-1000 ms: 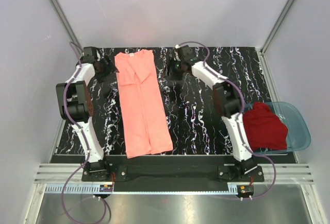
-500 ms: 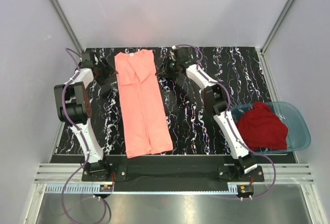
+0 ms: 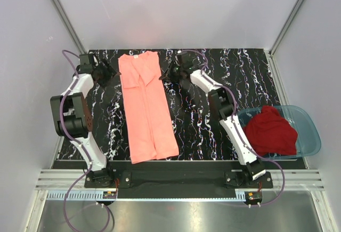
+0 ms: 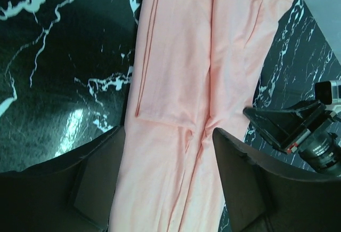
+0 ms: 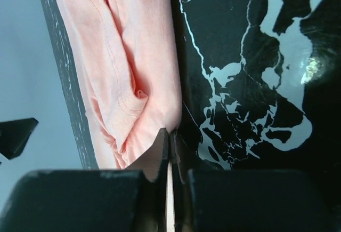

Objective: Fold and stack the t-shirts
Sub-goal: Fold the tshirt

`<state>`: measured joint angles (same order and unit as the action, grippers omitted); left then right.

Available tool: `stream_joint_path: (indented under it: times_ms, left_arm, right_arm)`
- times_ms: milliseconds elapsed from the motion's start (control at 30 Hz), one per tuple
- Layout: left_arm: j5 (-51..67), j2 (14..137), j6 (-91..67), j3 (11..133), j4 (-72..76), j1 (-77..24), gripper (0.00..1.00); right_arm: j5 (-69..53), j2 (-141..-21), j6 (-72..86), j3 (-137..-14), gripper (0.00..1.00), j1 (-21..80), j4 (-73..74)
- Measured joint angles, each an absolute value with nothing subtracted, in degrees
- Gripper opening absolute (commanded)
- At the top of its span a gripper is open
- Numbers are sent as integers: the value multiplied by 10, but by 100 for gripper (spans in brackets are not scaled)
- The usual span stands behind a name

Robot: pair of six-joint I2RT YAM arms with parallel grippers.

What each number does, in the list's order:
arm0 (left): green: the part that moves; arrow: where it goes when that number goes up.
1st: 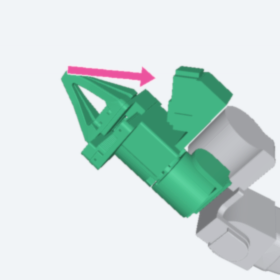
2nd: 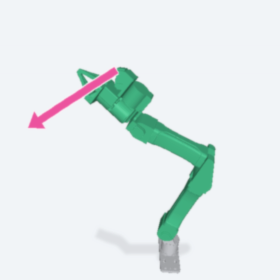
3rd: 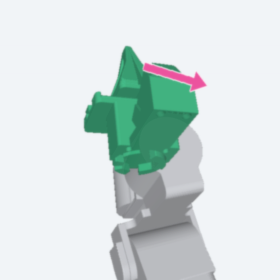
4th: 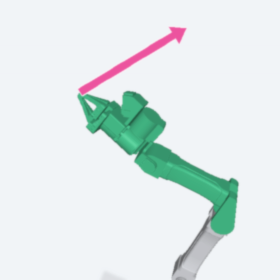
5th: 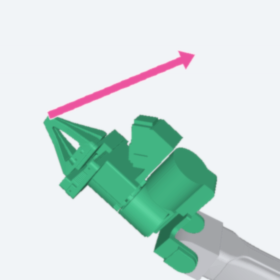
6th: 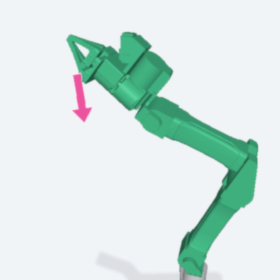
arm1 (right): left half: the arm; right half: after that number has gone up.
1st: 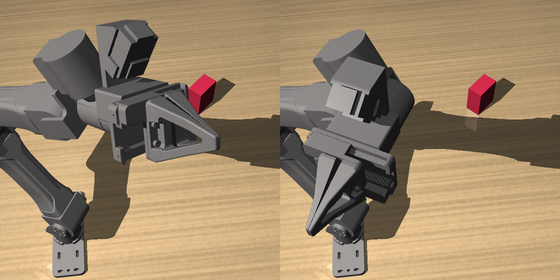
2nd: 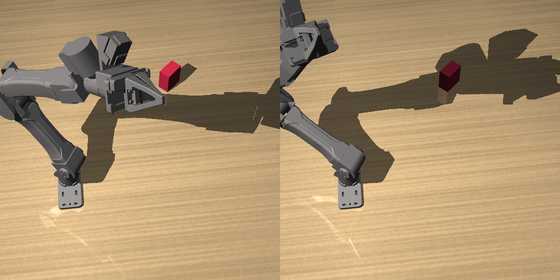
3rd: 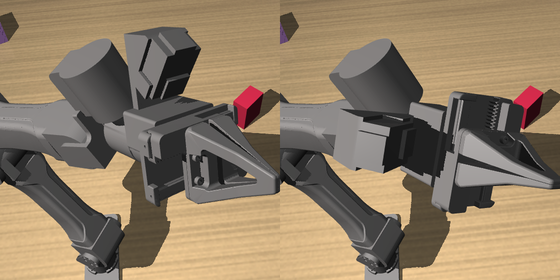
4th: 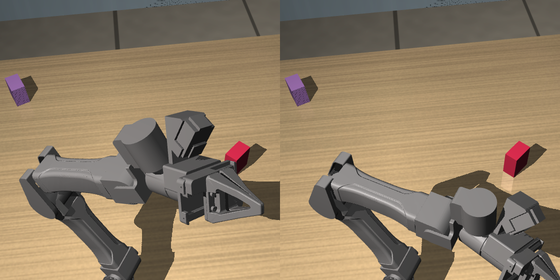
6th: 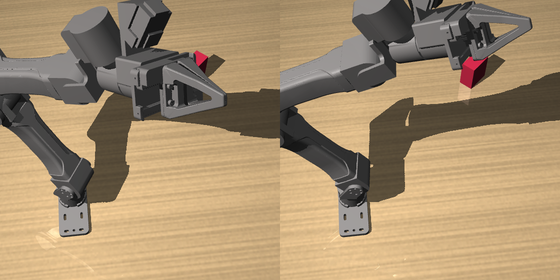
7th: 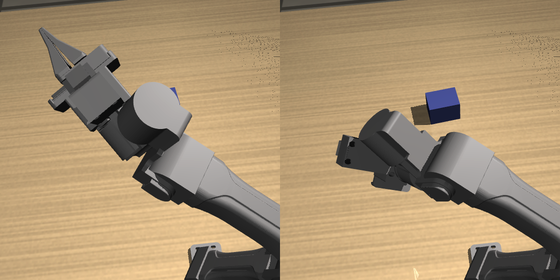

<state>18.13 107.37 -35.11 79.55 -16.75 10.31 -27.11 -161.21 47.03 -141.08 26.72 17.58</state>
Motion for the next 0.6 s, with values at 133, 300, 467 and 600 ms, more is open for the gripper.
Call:
stream_joint_path:
  times_ms: [133,300,467,600]
  left_arm:
    - [187,1054,-353,759,-168,103,71]
    - [191,1051,-354,735,-173,100,71]
    - [193,1051,-352,732,-181,81,72]
    - [196,1047,-337,730,-203,41,73]
  right_arm:
    - [-243,-1571,484,-1334,0,265,135]
    - [-190,-1507,483,-1232,0,253,117]
    - [-166,-1459,477,-1158,0,219,106]
    - [-157,-1435,454,-1126,18,190,112]
